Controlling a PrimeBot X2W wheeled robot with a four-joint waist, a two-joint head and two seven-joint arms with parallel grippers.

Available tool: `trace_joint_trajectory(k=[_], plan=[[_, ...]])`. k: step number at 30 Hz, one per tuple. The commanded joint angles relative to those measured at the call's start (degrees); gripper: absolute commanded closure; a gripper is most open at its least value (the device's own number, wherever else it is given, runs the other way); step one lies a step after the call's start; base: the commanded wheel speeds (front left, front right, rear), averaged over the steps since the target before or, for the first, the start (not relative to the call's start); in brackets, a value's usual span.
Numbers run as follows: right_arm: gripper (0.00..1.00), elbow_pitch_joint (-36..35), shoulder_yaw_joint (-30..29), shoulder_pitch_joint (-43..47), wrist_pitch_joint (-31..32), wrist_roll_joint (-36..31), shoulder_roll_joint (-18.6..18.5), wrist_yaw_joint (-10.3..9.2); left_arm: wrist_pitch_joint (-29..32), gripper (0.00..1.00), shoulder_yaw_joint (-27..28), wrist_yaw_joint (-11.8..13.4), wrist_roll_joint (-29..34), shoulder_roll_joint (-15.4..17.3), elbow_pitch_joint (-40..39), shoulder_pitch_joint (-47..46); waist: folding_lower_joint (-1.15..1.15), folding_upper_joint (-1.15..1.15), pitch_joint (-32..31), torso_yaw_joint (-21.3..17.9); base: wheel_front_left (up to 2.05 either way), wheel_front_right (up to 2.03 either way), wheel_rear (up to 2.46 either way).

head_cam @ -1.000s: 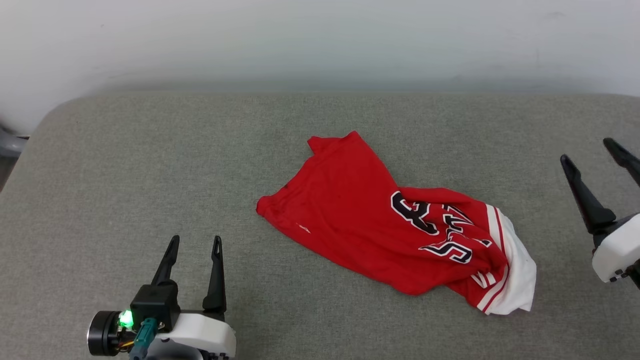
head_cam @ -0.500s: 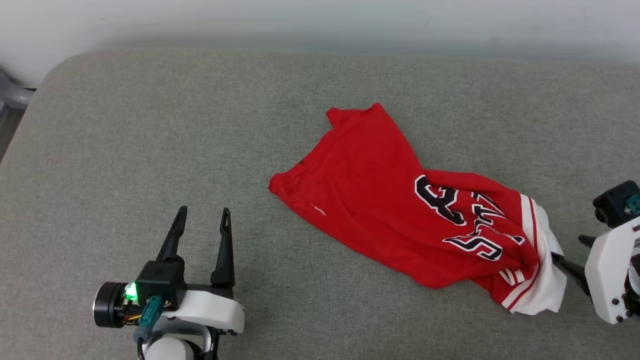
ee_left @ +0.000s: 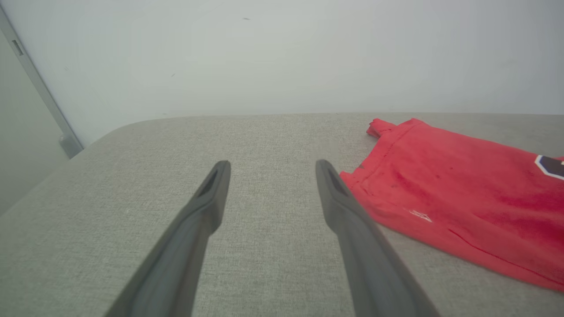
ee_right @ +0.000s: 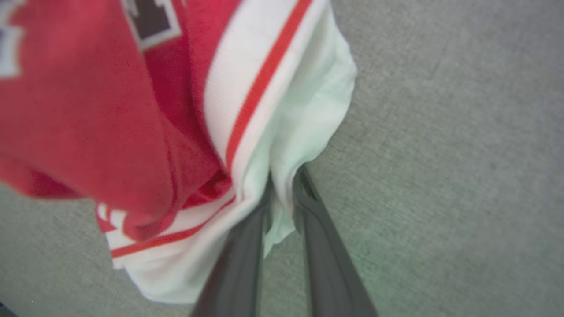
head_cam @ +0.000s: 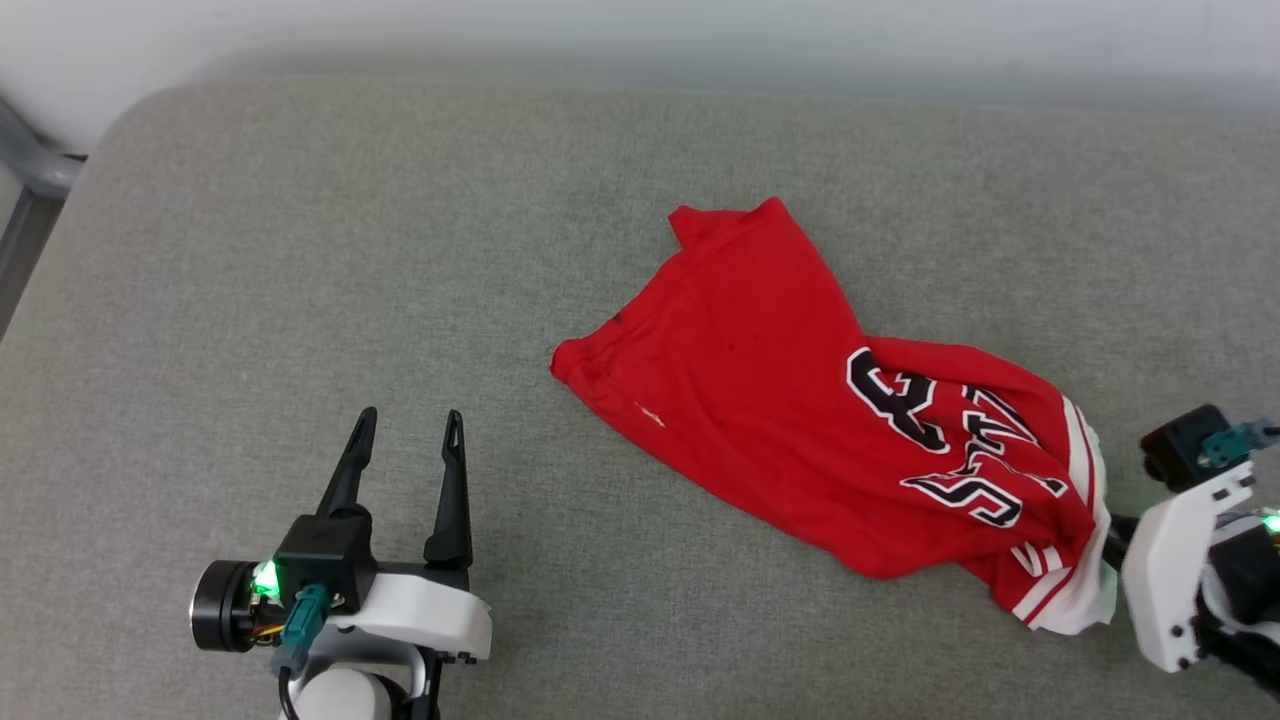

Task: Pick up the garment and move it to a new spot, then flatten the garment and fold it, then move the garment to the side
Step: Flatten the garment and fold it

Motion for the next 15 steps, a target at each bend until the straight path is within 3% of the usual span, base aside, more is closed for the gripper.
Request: trace_joint_trajectory(k=[1,8,15], plan=[[1.00,0.2,0.8,-0.9,-2.8,0.7,1.4,0.21,-0.2,0.00,0.3,0.3,-0.2,-0.1,0.1,0.6,0.01,0.00,-1.8,-0.8,0.00,0.00,0.00],[1.00,-1.7,-5.6,-2.5,-12.8,1.4,-0.2,0.19,-0.2,0.00,0.5,0.6,-0.5,-0.1,0.1,2.6,0.01,0.00,-5.6,-2.5,0.00,0.00,0.00],[1.00,0.1,-15.5,1.4,-15.8,2.8,-2.9,0.19,-0.2,0.00,0.4,0.9,-0.5,-0.1,-0.4,3.7,0.01,0.00,-6.3,-2.8,0.00,0.00,0.00]])
